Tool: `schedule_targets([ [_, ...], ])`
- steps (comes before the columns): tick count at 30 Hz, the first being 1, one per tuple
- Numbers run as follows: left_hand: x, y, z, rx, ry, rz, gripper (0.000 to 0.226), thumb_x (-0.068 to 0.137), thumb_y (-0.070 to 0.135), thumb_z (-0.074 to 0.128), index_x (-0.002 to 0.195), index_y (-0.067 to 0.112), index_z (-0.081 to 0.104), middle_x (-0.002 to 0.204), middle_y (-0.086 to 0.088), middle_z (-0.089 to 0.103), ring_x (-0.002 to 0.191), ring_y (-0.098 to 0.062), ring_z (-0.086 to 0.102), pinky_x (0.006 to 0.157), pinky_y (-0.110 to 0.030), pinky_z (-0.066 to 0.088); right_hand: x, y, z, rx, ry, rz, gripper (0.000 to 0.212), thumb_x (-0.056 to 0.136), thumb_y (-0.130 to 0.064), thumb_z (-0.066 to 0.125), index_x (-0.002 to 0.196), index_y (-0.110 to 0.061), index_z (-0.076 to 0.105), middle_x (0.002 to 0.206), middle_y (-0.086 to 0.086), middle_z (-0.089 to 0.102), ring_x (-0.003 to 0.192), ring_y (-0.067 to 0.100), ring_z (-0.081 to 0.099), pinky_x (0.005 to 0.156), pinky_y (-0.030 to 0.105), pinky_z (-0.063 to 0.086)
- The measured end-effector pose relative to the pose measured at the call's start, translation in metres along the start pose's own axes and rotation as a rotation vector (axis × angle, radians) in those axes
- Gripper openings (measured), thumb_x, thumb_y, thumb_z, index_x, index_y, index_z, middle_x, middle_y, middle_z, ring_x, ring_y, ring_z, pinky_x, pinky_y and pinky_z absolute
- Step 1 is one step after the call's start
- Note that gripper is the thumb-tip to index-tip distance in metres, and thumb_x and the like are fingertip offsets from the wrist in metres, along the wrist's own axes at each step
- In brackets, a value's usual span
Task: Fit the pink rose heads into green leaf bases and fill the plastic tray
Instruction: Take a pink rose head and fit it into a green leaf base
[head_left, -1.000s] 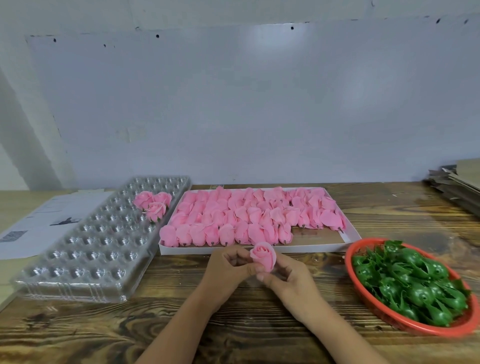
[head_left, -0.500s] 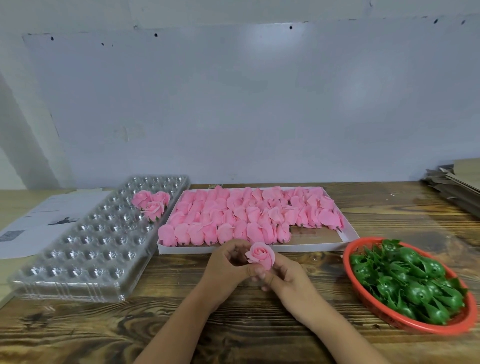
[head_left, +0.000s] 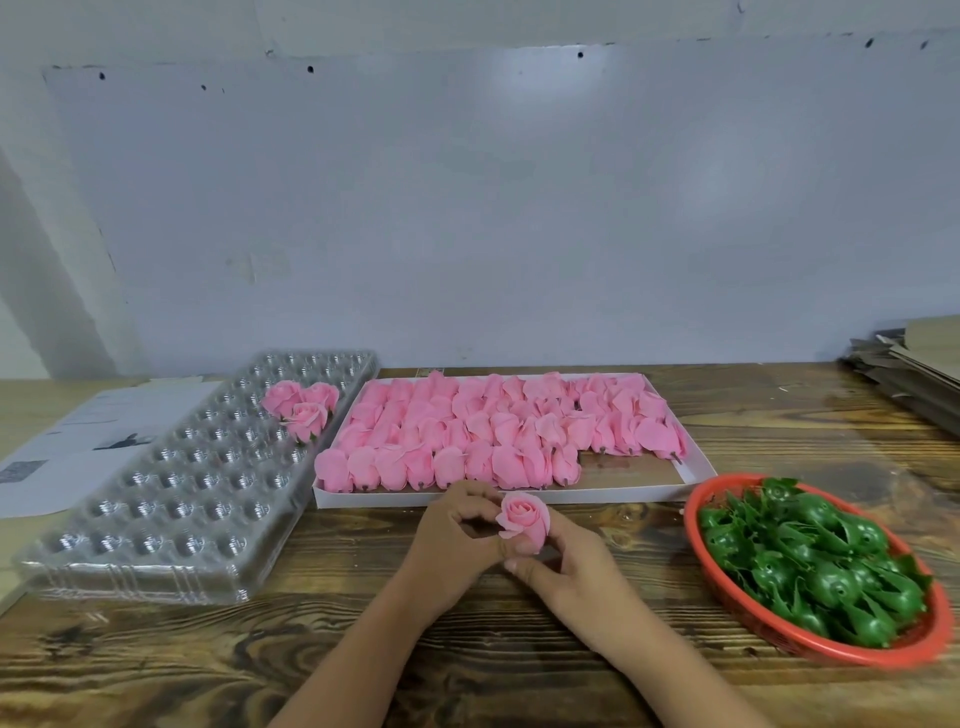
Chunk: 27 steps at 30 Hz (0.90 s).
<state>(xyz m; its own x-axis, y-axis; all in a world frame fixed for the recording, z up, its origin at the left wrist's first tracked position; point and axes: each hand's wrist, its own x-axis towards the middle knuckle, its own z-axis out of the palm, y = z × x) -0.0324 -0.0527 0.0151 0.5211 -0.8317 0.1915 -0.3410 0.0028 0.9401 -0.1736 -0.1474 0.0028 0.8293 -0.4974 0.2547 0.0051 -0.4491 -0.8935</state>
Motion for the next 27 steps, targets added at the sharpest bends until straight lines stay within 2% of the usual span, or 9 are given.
schedule_targets([
  [3, 0.0, -0.003, 0.004, -0.024, 0.005, 0.016, 0.026, 0.064, 0.008, 0.093, 0.083, 0.004, 0.077, 0.112, -0.009, 0.069, 0.108, -0.024, 0.065, 0.099, -0.045, 0.052, -0.002, 0.001, 0.001, -0.045, 0.021, -0.027, 0.038, 0.094, -0.02, 0.066, 0.12, -0.047, 0.057, 0.113, -0.031, 0.066, 0.106, -0.006, 0.061, 0.087, 0.006, 0.043],
  [7, -0.002, -0.004, 0.007, -0.03, 0.026, 0.068, 0.03, 0.059, 0.018, 0.097, 0.077, 0.011, 0.075, 0.106, -0.007, 0.072, 0.105, -0.026, 0.066, 0.098, -0.053, 0.051, -0.002, -0.001, 0.002, -0.067, 0.034, -0.042, 0.039, 0.096, -0.019, 0.06, 0.119, -0.05, 0.053, 0.112, -0.033, 0.064, 0.105, -0.008, 0.06, 0.085, 0.004, 0.042],
  [11, -0.001, -0.005, 0.009, 0.003, 0.029, 0.076, 0.041, 0.058, 0.041, 0.094, 0.087, 0.019, 0.075, 0.105, 0.002, 0.072, 0.102, -0.016, 0.066, 0.094, -0.044, 0.055, -0.002, 0.002, 0.001, -0.073, 0.021, -0.035, 0.034, 0.099, -0.017, 0.056, 0.128, -0.034, 0.056, 0.117, -0.019, 0.067, 0.112, -0.004, 0.06, 0.095, 0.015, 0.045],
  [13, -0.002, -0.005, 0.009, 0.009, 0.017, 0.037, 0.054, 0.056, 0.054, 0.087, 0.101, 0.027, 0.074, 0.106, 0.01, 0.072, 0.102, -0.009, 0.066, 0.093, -0.038, 0.056, -0.002, 0.002, 0.001, -0.069, 0.013, -0.03, 0.033, 0.1, -0.015, 0.054, 0.129, -0.031, 0.056, 0.118, -0.019, 0.067, 0.113, -0.005, 0.059, 0.095, 0.013, 0.044],
  [15, -0.002, -0.005, 0.008, 0.003, -0.025, -0.007, 0.063, 0.055, 0.056, 0.087, 0.112, 0.038, 0.069, 0.112, 0.013, 0.071, 0.108, -0.005, 0.065, 0.096, -0.034, 0.055, -0.002, 0.0, 0.001, -0.056, 0.002, -0.033, 0.035, 0.099, -0.013, 0.053, 0.127, -0.034, 0.056, 0.117, -0.023, 0.066, 0.113, -0.005, 0.058, 0.093, 0.011, 0.043],
  [18, -0.004, 0.0, 0.006, -0.022, -0.171, 0.001, 0.053, 0.061, 0.053, 0.088, 0.111, 0.05, 0.069, 0.115, 0.019, 0.071, 0.111, -0.002, 0.065, 0.092, -0.019, 0.052, -0.002, -0.001, 0.002, -0.058, -0.042, -0.052, 0.04, 0.097, -0.01, 0.051, 0.124, -0.038, 0.055, 0.117, -0.027, 0.062, 0.114, -0.004, 0.057, 0.095, 0.011, 0.043],
  [21, -0.008, 0.007, 0.008, -0.037, -0.256, 0.0, 0.057, 0.064, 0.053, 0.086, 0.117, 0.042, 0.069, 0.113, 0.018, 0.072, 0.11, -0.003, 0.066, 0.09, -0.016, 0.049, -0.002, -0.001, 0.007, -0.031, -0.101, -0.041, 0.037, 0.098, -0.009, 0.05, 0.126, -0.033, 0.055, 0.119, -0.029, 0.06, 0.118, -0.004, 0.055, 0.099, 0.012, 0.041],
  [24, -0.009, 0.01, 0.008, -0.01, -0.305, 0.03, 0.047, 0.065, 0.056, 0.082, 0.11, 0.055, 0.07, 0.116, 0.022, 0.07, 0.114, -0.001, 0.063, 0.094, -0.013, 0.047, -0.002, -0.004, 0.011, 0.028, -0.145, -0.006, 0.036, 0.098, -0.01, 0.05, 0.126, -0.032, 0.056, 0.119, -0.026, 0.061, 0.118, -0.004, 0.056, 0.099, 0.013, 0.043],
  [27, -0.009, 0.011, 0.008, -0.029, -0.335, 0.039, 0.039, 0.068, 0.056, 0.079, 0.105, 0.043, 0.073, 0.117, 0.032, 0.068, 0.116, 0.004, 0.061, 0.093, -0.009, 0.045, -0.003, -0.007, 0.01, 0.069, -0.182, 0.0, 0.032, 0.098, -0.014, 0.051, 0.122, -0.034, 0.059, 0.119, -0.021, 0.064, 0.118, -0.001, 0.058, 0.1, 0.018, 0.046],
])
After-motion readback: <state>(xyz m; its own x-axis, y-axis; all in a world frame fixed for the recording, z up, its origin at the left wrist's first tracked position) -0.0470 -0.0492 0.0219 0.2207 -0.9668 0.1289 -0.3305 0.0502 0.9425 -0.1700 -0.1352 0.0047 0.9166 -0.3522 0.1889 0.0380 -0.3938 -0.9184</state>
